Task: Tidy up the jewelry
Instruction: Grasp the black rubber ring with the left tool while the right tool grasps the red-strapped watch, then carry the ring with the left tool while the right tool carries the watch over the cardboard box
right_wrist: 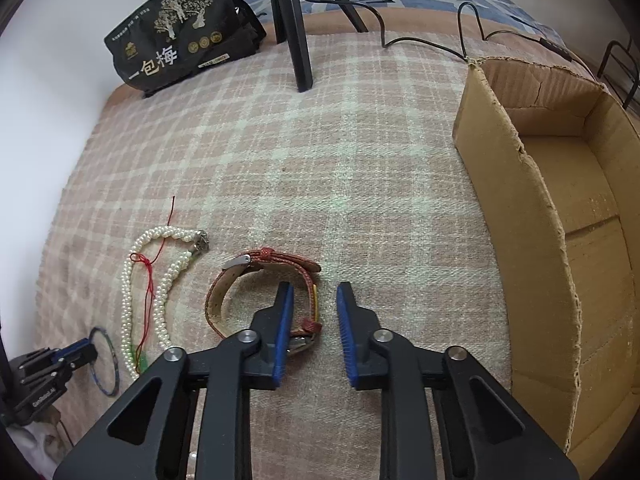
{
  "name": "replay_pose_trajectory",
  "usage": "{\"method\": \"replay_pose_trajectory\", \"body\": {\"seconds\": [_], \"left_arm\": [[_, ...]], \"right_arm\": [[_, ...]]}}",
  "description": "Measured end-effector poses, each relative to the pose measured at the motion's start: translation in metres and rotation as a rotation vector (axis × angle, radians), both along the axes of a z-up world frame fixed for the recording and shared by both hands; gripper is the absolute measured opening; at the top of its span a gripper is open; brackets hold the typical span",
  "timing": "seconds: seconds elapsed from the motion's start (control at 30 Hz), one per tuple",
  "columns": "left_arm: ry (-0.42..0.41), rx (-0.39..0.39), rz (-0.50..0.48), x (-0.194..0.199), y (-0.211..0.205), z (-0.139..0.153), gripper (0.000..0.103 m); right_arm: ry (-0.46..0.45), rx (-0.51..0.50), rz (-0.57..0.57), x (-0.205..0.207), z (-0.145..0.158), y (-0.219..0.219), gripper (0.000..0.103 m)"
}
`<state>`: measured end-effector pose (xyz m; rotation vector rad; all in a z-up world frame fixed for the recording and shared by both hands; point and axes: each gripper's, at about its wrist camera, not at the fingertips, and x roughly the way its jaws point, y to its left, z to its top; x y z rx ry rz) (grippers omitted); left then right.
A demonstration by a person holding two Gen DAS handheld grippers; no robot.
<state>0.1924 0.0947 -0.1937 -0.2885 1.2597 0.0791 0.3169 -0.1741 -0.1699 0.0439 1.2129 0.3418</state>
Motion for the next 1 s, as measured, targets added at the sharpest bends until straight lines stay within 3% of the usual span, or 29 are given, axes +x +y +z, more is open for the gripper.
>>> {"method": "replay_pose_trajectory", "body": {"seconds": [0.1,0.33,1.0], "left_arm": [[-0.011,-0.009,0.005,-0.001,0.001,0.003,0.002],[-0.08,-0.016,0.005,-0.009,-0.003,0.027,0.001],[-0.241,-0.074,0.006,-0.02,-0.009,0.087,0.001]], "right_arm": [[-0.011,-0.021,0.003,-0.003,0.001,0.0,0.007],[-0.049,-0.027,0.001,-0.009,0.012,-0.007,0.005],[-0.173,-0.032,0.026,-0.045,0.057,-0.031,0.005]]}}
